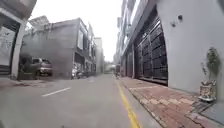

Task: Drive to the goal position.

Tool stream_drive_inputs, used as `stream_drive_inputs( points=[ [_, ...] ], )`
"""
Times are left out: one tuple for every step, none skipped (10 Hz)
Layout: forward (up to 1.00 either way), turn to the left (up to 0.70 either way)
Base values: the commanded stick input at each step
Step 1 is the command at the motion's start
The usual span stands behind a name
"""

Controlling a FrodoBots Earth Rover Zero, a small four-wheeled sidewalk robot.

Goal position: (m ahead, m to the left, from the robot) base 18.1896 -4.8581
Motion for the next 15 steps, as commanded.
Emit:
stream_drive_inputs(
  points=[
    [0.49,0.00],
    [0.49,0.00],
    [0.49,0.00],
    [0.49,0.00],
    [0.49,0.00],
    [0.49,0.00],
    [0.49,0.00],
    [0.49,0.00],
    [0.49,0.00],
    [0.49,0.00],
    [0.49,0.00],
    [0.49,0.00],
    [0.49,0.00],
    [0.49,0.00],
    [0.49,0.00]
  ],
)
